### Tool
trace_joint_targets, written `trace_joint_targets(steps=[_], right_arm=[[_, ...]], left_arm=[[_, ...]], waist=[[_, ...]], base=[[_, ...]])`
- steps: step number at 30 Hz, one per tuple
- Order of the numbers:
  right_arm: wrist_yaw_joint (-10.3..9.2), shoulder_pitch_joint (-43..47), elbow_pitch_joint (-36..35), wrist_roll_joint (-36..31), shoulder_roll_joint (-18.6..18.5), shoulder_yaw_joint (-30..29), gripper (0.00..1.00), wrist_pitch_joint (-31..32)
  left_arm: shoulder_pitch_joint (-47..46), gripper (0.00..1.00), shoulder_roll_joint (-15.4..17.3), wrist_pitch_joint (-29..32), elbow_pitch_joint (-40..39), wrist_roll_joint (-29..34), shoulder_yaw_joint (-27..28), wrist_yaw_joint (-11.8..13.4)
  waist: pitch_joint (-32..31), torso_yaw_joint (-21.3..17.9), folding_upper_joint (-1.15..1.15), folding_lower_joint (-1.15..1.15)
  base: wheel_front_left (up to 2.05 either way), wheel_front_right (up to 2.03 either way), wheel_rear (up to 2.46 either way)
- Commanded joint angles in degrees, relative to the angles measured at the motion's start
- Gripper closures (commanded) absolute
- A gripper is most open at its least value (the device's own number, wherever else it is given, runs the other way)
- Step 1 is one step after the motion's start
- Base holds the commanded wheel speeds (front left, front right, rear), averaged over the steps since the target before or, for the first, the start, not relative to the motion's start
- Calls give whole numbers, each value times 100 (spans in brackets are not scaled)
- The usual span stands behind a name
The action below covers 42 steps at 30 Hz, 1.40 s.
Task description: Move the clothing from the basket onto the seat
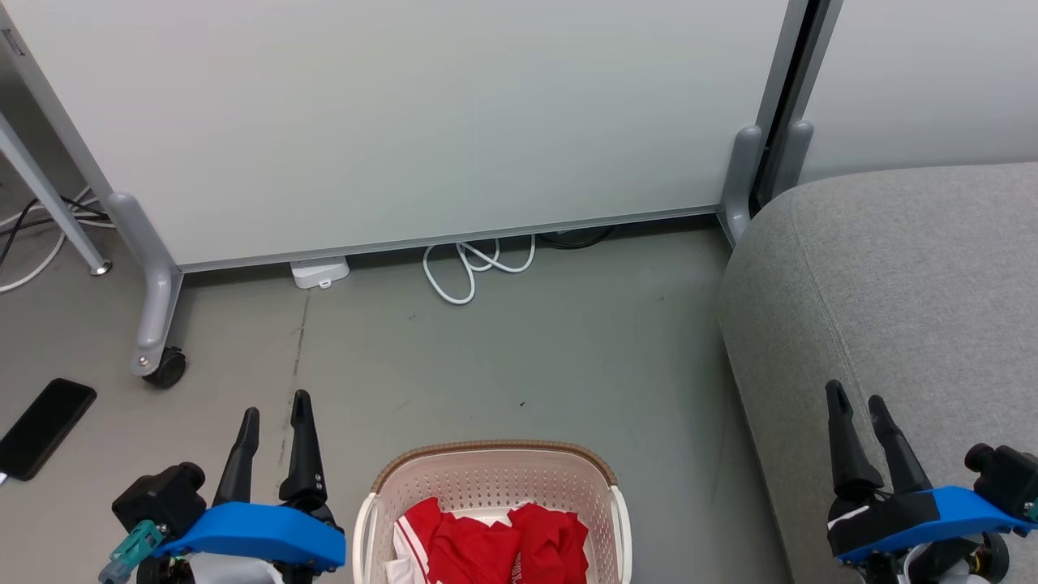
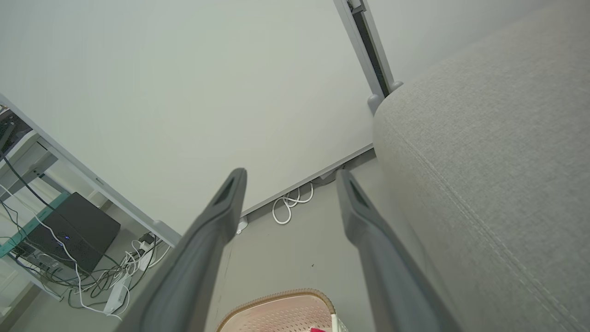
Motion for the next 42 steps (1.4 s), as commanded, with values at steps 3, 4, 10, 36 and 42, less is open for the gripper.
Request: trace_joint_targets(steps=[3, 4, 10, 36, 42], right_arm=[[11, -70, -89, -349, -41, 7, 0, -60], [11, -67, -91, -422, -41, 12, 0, -67], [12, -40, -82, -824, -43, 38, 0, -107], [15, -13, 1, -2114, -47, 119, 0, -337], [16, -39, 34, -2400, -48, 123, 0, -424]], left_arm=[[-59, 0, 89, -98, -16, 327, -73, 58], [-65, 0, 96, -111, -12, 392, -91, 66], [-68, 0, 90, -208, 14, 629, -137, 39], [-68, 0, -19, -553, 191, 1674, -125, -109], [-49, 0, -43, -621, 253, 1932, -138, -150]], waist=[[3, 0, 0, 0], [3, -1, 0, 0], [0, -4, 0, 0], [-1, 41, 0, -1], [0, 51, 0, -1]], base=[[0, 0, 0], [0, 0, 0], [0, 0, 0], [0, 0, 0], [0, 0, 0]])
